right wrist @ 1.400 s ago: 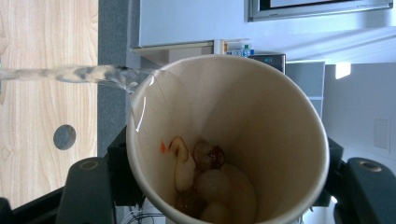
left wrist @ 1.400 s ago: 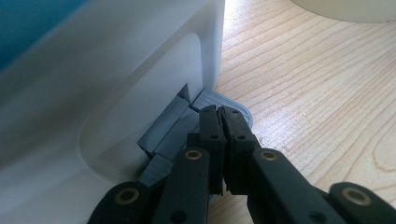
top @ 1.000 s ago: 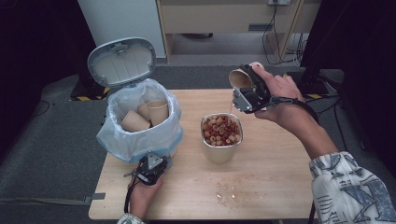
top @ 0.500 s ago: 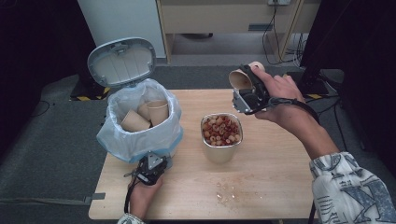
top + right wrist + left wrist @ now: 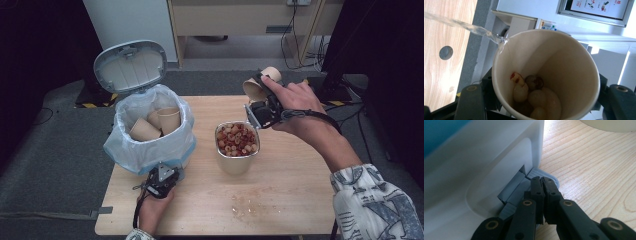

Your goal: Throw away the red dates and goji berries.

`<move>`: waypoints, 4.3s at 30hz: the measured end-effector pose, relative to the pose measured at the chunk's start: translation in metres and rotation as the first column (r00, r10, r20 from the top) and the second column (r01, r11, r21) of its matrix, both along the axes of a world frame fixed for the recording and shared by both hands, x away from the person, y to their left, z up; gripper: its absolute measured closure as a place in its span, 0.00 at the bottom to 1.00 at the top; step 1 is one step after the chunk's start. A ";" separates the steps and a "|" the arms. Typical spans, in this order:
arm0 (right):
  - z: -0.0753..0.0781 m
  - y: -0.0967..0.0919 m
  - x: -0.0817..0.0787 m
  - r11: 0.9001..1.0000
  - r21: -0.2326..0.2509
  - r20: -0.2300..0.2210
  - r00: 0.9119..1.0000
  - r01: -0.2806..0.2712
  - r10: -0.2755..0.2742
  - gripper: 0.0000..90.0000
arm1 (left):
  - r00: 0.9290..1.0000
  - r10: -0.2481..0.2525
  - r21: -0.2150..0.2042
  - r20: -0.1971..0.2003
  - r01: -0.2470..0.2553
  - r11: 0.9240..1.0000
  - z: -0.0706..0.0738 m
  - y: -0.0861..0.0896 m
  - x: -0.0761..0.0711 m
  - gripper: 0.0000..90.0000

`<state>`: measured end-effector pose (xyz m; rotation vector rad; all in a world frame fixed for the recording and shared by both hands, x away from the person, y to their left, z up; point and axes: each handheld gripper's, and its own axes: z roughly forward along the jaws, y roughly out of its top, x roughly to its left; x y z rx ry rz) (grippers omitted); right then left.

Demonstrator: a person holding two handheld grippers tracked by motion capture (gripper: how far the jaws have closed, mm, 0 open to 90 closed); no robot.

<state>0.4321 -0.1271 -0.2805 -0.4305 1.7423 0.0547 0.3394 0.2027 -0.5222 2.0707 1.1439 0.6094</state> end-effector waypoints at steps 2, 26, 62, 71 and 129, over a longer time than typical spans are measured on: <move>0.000 0.000 0.000 1.000 -0.006 0.002 1.000 0.000 0.000 0.37 | 1.000 0.000 0.000 0.000 0.000 1.000 0.000 0.000 0.000 0.96; 0.013 -0.001 -0.003 1.000 -0.029 0.057 0.998 0.004 -0.002 0.37 | 1.000 0.000 0.000 0.001 0.000 1.000 0.000 0.000 0.000 0.96; -0.009 -0.004 0.002 0.992 -0.127 0.068 0.998 0.010 -0.001 0.37 | 1.000 -0.001 0.000 0.002 0.001 1.000 0.000 0.000 0.000 0.96; -0.007 -0.004 0.002 0.991 -0.136 0.076 0.997 0.007 0.003 0.37 | 1.000 -0.001 0.000 0.001 0.001 1.000 0.000 0.000 0.000 0.96; -0.008 -0.037 0.023 0.887 0.448 -0.260 0.966 0.109 0.012 0.37 | 1.000 -0.001 0.000 0.003 0.001 1.000 0.000 0.000 0.000 0.96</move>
